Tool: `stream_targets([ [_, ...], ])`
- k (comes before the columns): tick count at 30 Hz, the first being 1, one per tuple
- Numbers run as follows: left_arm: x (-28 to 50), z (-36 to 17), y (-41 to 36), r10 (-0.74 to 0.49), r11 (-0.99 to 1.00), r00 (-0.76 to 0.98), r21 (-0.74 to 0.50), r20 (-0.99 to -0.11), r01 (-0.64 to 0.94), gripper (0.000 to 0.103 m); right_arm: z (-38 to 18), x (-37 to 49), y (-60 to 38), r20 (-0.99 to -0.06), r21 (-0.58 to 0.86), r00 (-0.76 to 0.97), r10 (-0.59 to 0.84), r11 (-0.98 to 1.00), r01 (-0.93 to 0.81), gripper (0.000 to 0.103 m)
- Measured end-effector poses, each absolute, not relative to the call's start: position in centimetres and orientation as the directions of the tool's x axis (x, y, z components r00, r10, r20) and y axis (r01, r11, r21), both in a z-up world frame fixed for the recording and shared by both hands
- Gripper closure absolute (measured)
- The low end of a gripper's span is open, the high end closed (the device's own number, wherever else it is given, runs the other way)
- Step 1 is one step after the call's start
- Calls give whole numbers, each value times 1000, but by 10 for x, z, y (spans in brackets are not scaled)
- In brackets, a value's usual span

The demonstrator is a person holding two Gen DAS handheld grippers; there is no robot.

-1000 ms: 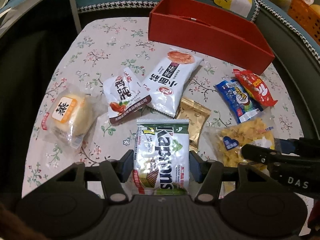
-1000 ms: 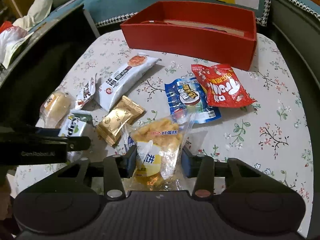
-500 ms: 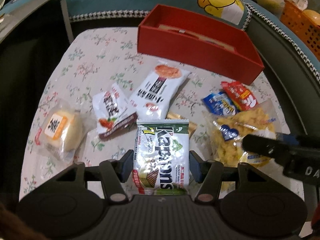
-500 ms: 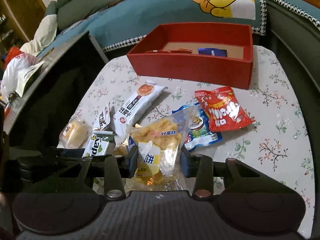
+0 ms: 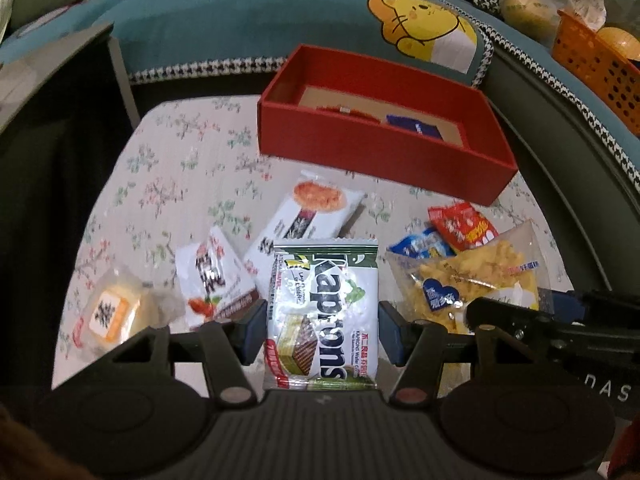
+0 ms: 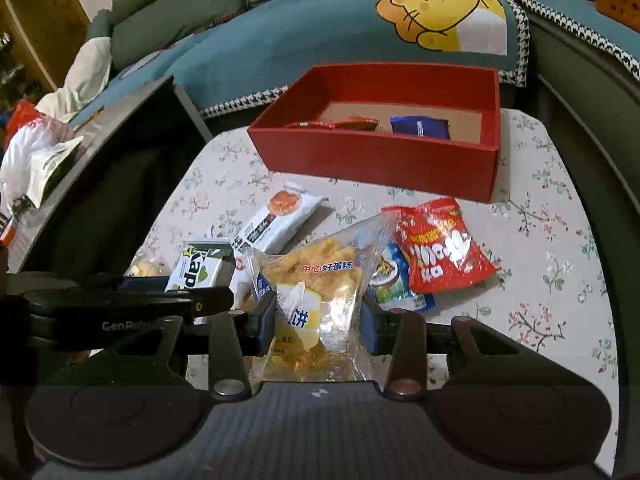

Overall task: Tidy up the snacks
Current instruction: 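Carry the Kaprons pack and waffle bag with both tools over the red box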

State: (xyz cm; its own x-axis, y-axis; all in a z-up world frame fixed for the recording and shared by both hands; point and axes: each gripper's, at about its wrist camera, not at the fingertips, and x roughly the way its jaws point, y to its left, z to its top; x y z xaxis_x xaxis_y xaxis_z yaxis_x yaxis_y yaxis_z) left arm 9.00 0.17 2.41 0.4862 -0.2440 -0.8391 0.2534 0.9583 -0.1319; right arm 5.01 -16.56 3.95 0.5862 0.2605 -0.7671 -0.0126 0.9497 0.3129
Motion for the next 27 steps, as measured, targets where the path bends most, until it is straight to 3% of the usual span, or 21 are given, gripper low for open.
stream_targets([
  [27,155,41,-39,-241,951,534,-88,-810,296,17,58,112,-195,-720,304,657,224,953,9,54],
])
